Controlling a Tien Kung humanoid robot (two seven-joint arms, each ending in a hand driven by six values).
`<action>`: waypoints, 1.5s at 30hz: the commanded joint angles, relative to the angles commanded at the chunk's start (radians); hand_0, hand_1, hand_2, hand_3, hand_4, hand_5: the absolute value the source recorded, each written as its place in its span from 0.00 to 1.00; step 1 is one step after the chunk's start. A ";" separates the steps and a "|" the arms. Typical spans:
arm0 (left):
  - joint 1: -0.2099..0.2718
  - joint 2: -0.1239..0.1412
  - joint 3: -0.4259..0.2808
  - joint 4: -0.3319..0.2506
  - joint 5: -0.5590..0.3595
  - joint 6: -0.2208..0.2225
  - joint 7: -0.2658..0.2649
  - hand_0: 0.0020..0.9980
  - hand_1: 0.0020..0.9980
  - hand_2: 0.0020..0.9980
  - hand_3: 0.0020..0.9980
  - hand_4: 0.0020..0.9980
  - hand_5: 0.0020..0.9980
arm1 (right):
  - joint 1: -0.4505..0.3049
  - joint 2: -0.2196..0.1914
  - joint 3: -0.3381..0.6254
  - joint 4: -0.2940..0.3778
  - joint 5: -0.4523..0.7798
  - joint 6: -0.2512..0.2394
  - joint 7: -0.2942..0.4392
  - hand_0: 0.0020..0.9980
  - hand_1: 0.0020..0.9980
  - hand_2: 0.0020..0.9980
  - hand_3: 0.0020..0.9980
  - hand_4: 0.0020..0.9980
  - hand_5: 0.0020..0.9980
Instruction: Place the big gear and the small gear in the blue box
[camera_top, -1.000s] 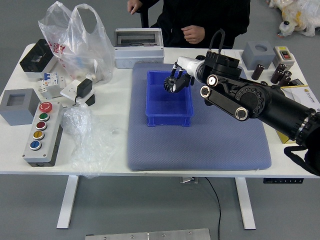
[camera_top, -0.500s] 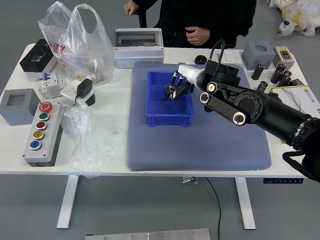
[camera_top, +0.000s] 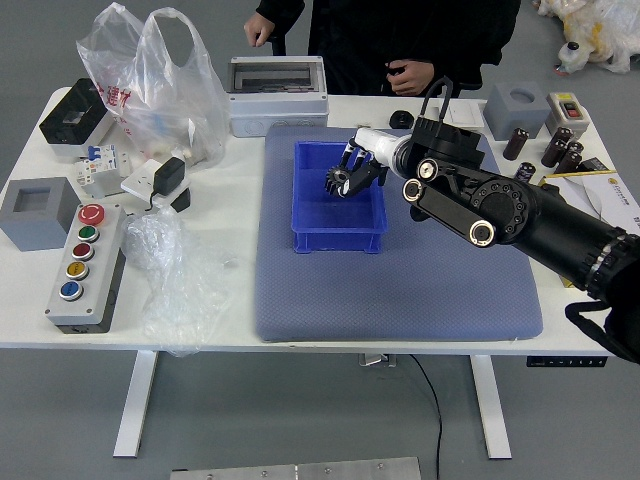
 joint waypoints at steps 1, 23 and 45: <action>0.000 0.000 0.000 0.000 0.000 0.000 0.000 0.90 0.89 0.89 0.87 0.67 0.36 | 0.000 0.000 0.001 0.000 0.002 0.003 0.001 0.40 0.46 0.66 0.72 0.84 0.25; 0.011 0.010 -0.025 0.000 0.006 0.000 0.000 0.90 0.89 0.89 0.87 0.67 0.36 | 0.034 -0.096 0.013 0.076 -0.044 0.039 -0.041 0.49 0.53 0.67 0.75 0.92 0.35; 0.005 0.013 -0.048 0.000 0.010 0.000 0.001 0.90 0.89 0.89 0.87 0.67 0.36 | 0.069 -0.256 -0.169 0.085 -0.103 0.087 -0.004 0.49 0.51 0.66 0.74 0.86 0.23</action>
